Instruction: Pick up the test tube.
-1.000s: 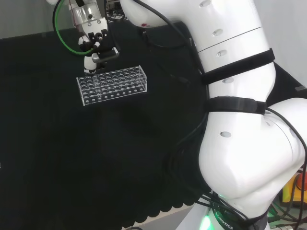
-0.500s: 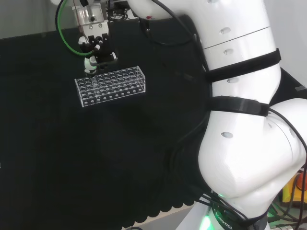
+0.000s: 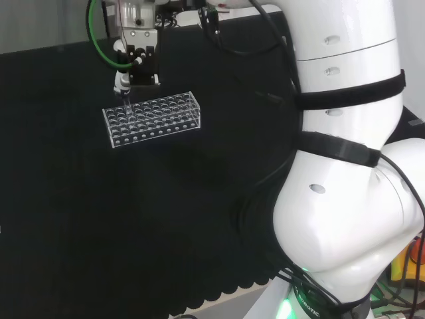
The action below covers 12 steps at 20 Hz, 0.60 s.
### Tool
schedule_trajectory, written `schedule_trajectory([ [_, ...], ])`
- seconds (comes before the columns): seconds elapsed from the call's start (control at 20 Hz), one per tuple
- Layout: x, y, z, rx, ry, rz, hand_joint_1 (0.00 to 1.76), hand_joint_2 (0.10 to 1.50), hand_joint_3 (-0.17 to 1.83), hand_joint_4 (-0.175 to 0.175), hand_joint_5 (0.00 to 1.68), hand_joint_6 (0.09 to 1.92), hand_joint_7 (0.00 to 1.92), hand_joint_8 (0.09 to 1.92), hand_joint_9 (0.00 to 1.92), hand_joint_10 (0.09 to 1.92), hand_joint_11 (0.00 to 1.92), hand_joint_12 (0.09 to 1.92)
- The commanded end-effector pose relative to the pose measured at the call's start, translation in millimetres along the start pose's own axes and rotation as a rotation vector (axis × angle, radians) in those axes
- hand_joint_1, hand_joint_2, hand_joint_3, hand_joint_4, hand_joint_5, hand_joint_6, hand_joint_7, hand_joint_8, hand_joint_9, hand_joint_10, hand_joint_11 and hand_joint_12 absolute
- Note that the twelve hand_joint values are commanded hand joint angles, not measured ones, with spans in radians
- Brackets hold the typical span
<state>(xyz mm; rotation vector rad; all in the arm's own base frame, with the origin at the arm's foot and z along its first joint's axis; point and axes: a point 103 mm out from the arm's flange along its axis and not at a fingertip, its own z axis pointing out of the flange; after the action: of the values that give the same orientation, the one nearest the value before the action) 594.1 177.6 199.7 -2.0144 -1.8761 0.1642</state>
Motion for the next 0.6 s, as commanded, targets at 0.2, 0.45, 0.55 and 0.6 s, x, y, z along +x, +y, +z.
schedule_trajectory([
  [0.2,-11.6,-14.8,-33.4,-0.020,0.034,0.001,1.44,0.57,0.75,-0.175,1.29,0.62,1.35,0.67,1.33,0.61,1.24,0.86],
  [0.45,-16.6,-26.8,-55.6,-0.029,0.074,0.040,1.44,0.56,0.76,-0.175,1.29,0.62,1.35,0.67,1.33,0.61,1.24,0.87],
  [0.55,-16.6,-31.8,-64.8,-0.037,0.083,0.047,1.44,0.56,0.76,-0.175,1.29,0.62,1.35,0.67,1.33,0.62,1.24,0.87],
  [0.6,-16.1,-34.1,-69.0,-0.041,0.090,0.048,1.44,0.56,0.76,-0.175,1.29,0.62,1.35,0.67,1.33,0.62,1.25,0.87],
])
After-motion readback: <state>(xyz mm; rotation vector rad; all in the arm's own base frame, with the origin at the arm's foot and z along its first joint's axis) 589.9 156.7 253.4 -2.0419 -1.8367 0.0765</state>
